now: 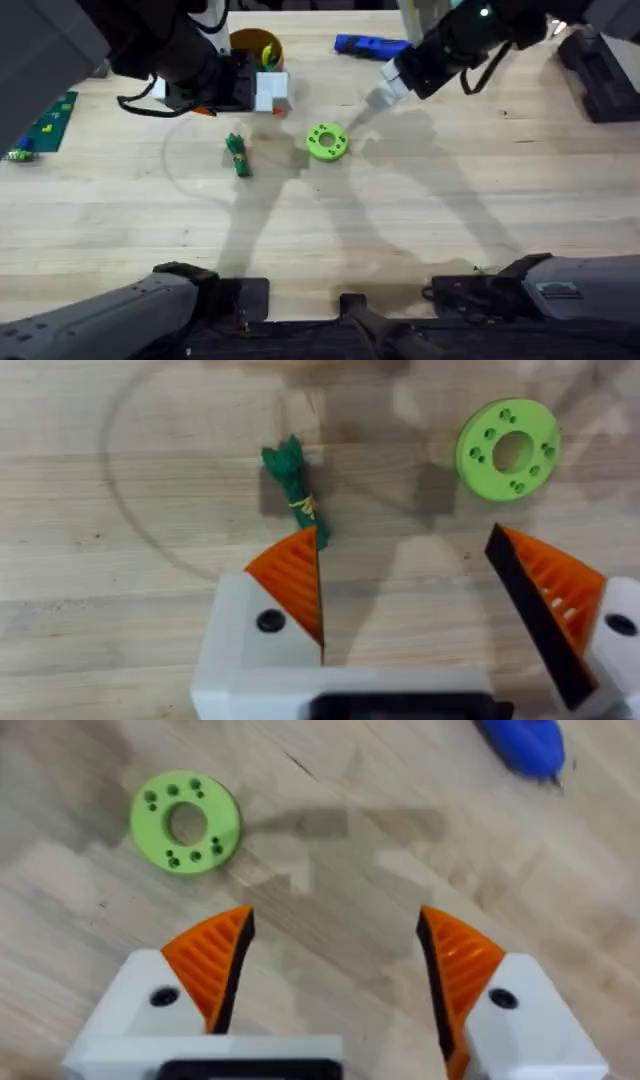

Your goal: Pick up the gripper from the table and insert it into the empty holder that is missing its gripper. Then pick up a screw, insert it into the mounting hole, and use the screwdriver to tighten it. Finally, clean up the table by picking up the vegetable and placing it into the bucket.

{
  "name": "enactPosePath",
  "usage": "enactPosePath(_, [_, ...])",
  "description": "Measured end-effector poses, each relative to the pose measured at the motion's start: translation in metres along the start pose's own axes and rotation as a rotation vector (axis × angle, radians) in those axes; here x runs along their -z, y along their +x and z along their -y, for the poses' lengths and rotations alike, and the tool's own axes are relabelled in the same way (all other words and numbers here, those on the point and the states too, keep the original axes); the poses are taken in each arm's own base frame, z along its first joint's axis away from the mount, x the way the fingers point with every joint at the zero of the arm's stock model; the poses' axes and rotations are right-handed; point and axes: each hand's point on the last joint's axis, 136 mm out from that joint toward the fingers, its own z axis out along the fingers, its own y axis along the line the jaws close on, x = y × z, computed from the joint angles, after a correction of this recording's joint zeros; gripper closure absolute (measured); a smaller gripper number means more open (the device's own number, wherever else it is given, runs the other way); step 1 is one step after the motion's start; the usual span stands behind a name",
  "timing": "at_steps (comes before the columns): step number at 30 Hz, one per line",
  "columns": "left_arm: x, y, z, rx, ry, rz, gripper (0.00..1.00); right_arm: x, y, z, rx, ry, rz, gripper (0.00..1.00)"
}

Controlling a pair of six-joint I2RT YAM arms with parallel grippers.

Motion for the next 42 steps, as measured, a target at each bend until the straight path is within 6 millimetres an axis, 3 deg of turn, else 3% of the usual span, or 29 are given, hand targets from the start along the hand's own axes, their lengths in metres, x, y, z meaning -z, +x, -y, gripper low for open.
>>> enactPosePath(5, [-0.007, 0.008, -0.006, 0.014, -0.034, -0.057, 0.023, 0.0, 0.017, 0.021, -0.167, 0.029, -0.055, 0.028])
enactPosePath(11, [-0.026, 0.016, -0.023, 0.088, -0.079, -0.079, 0.023, 0.006, 0.019, 0.033, -0.266, 0.046, -0.038, 0.028])
enactPosePath(22, [-0.084, 0.052, -0.053, 0.193, -0.109, -0.136, 0.023, 0.072, 0.021, 0.037, -0.37, 0.07, 0.132, 0.028])
enactPosePath(30, [-0.107, 0.058, -0.065, 0.24, -0.106, -0.102, 0.023, 0.107, 0.058, 0.064, -0.493, 0.133, 0.144, 0.028])
enactPosePath(36, [-0.119, 0.054, -0.068, 0.257, -0.1, -0.076, 0.023, 0.118, 0.082, 0.08, -0.575, 0.175, 0.119, 0.028])
enactPosePath(40, [-0.133, 0.057, -0.069, 0.265, -0.105, -0.11, 0.026, 0.117, 0.086, 0.08, -0.581, 0.176, 0.106, 0.028])
enactPosePath(42, [-0.138, 0.057, -0.07, 0.276, -0.116, -0.119, 0.081, 0.117, 0.086, 0.08, -0.581, 0.175, 0.104, 0.028])
